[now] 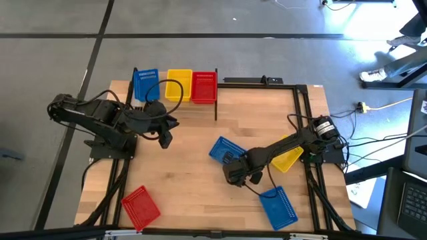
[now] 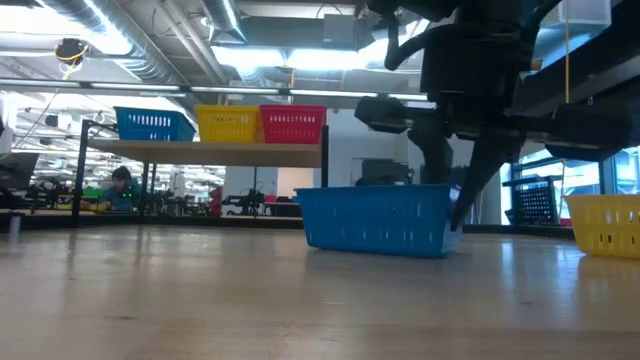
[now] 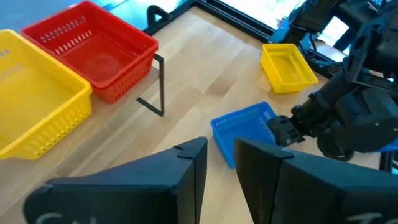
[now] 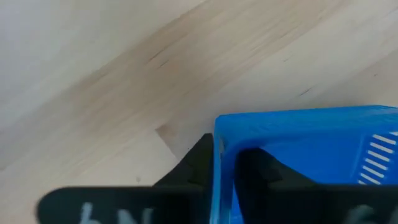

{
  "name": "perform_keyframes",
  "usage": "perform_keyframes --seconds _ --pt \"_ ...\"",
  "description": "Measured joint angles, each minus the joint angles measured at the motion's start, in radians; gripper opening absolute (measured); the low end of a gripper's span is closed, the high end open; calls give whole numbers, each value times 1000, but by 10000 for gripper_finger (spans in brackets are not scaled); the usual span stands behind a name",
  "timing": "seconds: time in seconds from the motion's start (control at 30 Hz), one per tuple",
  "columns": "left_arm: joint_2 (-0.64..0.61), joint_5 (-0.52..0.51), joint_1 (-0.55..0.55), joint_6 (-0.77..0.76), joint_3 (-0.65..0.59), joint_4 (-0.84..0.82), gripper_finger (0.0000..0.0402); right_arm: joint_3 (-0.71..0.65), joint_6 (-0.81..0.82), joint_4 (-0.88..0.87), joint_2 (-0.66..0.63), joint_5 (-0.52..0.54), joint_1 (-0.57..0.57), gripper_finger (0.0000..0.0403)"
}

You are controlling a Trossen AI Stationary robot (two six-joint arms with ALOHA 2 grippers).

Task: Stack baskets on shelf by color
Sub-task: Stack the top blue bin on top of the blue bin on the shelf

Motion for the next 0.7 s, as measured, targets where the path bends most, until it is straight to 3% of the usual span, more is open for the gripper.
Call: perform_keyframes --seconds 0.23,0.43,0.7 --pt "0 46 0 -15 0 0 71 35 -29 -56 0 42 0 108" --pt "0 46 1 -50 0 -37 71 181 62 -258 0 -6 0 105" --pt "51 50 1 -212 0 -50 71 340 259 -503 0 -46 0 102"
